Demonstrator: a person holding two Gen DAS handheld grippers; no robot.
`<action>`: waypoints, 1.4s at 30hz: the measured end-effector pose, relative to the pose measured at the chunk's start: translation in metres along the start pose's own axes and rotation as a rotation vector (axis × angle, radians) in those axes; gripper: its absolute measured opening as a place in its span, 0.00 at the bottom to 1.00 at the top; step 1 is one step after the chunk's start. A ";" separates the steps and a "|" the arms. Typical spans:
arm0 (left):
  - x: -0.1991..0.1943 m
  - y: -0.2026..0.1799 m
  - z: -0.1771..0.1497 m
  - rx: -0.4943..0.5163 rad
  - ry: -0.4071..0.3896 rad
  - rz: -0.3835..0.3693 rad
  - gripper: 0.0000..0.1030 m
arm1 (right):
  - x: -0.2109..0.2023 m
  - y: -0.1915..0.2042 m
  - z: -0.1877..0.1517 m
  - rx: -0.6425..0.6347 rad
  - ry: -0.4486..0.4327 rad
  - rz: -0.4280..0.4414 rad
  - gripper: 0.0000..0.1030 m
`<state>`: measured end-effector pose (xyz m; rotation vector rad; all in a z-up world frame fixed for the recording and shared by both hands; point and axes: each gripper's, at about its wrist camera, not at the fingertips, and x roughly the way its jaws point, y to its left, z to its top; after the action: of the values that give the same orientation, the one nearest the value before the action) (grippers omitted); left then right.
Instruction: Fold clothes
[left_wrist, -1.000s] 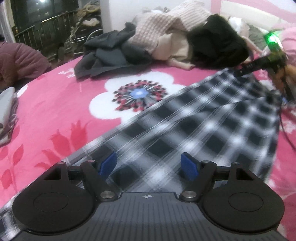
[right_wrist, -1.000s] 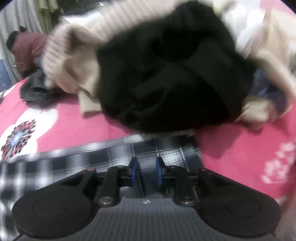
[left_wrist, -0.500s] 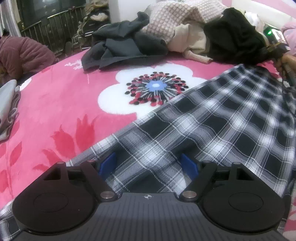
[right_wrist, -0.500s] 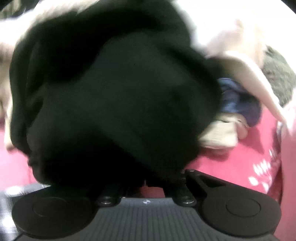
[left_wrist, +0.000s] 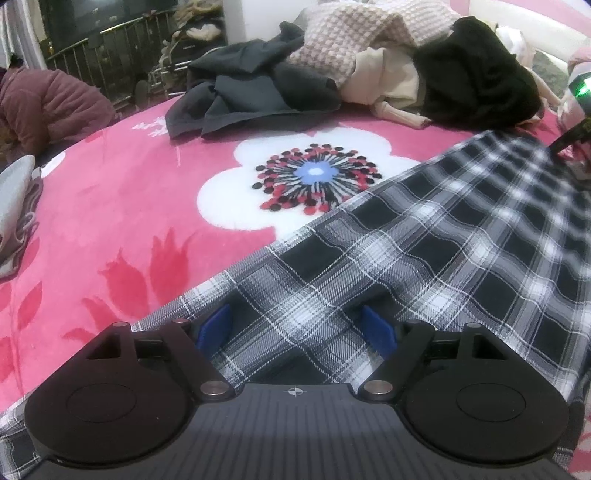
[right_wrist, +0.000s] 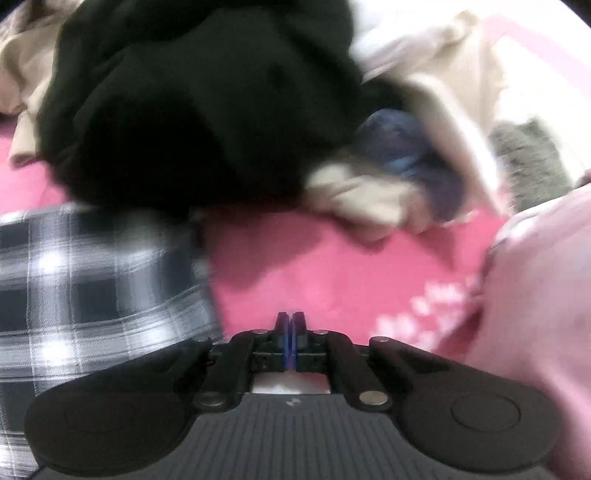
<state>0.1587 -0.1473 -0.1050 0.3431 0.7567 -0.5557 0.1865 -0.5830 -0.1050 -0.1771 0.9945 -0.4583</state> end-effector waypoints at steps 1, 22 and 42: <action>-0.001 -0.001 0.001 0.001 -0.002 0.007 0.76 | -0.011 0.001 -0.001 -0.014 -0.029 -0.001 0.00; -0.130 -0.028 -0.036 0.188 0.099 -0.200 0.76 | -0.158 0.054 -0.094 -0.055 -0.136 0.408 0.11; -0.216 0.000 -0.144 0.422 0.552 -0.059 0.76 | -0.231 0.168 -0.121 -0.097 -0.247 0.729 0.14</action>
<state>-0.0492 -0.0029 -0.0469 0.8911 1.1834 -0.6866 0.0279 -0.3222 -0.0522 0.0486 0.7711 0.2741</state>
